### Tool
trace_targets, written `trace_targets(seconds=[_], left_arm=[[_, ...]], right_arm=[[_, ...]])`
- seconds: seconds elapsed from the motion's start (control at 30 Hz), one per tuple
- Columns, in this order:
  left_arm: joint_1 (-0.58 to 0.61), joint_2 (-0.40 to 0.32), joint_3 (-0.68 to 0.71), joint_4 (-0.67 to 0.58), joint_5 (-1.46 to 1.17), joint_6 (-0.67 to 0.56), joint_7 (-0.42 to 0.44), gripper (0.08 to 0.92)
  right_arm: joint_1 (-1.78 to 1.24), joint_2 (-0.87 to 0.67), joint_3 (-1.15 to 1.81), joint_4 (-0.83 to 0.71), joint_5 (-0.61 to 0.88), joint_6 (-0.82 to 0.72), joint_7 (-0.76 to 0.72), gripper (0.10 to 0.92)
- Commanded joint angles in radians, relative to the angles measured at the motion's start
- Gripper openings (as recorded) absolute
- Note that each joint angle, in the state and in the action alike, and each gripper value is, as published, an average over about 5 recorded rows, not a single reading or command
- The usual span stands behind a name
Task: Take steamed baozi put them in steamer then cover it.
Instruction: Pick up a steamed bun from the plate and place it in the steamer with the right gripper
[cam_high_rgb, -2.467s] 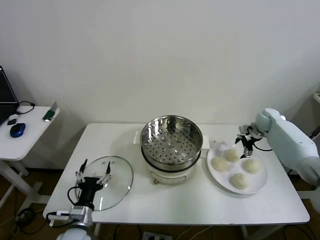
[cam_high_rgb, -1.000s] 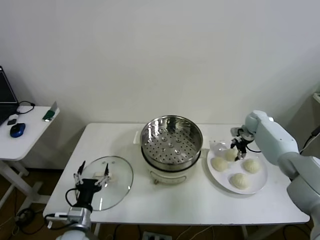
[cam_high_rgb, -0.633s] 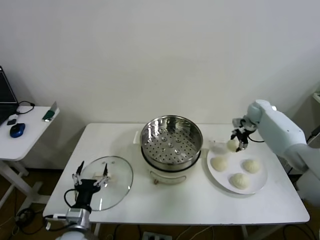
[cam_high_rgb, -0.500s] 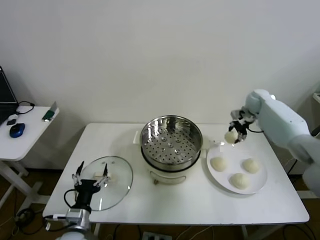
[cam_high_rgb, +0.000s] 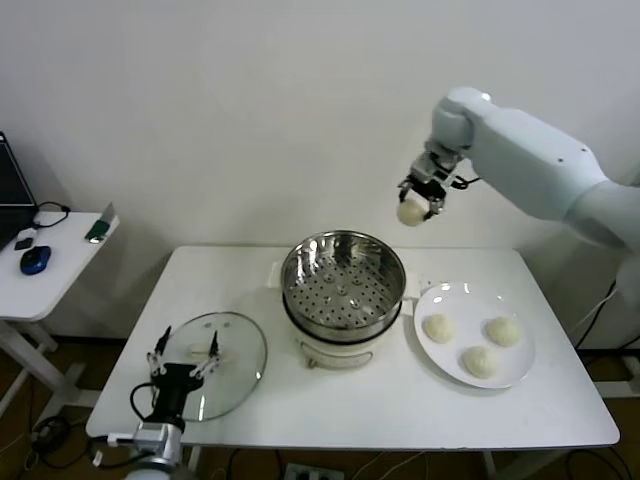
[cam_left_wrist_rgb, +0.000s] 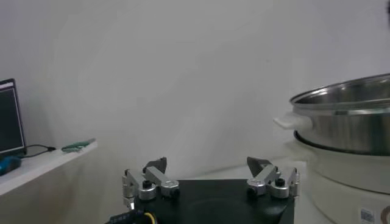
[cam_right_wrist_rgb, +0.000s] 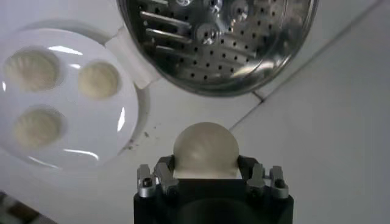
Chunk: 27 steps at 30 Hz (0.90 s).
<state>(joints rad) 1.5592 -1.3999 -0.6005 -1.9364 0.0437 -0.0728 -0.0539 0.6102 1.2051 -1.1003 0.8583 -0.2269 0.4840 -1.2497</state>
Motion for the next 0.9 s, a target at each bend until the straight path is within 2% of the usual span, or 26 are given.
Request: trace_targets(seconds=[0.03,0.2,0.43,0.9], left_arm=[[0.004,-0.003,-0.007,-0.004,-0.019,0.003,-0.01,0.823],[0.009,0.006,-0.014,-0.012,-0.024,0.005,-0.009,0.823],[0.005,0.014,-0.019,-0.013,-0.038,0.013,-0.02,0.823],[0.019,0.012,-0.019,-0.016,-0.04,0.013,-0.019,0.823]], right_arm=[[-0.03,0.172,0.004,0.079,-0.241,0.166,0.031,0.683],[-0.135,0.214,0.041,0.057,-0.381,0.194,0.066,0.684],[-0.229,0.226,0.073,0.059,-0.486,0.203,0.087,0.683],[-0.31,0.227,0.078,0.016,-0.511,0.184,0.091,0.69]])
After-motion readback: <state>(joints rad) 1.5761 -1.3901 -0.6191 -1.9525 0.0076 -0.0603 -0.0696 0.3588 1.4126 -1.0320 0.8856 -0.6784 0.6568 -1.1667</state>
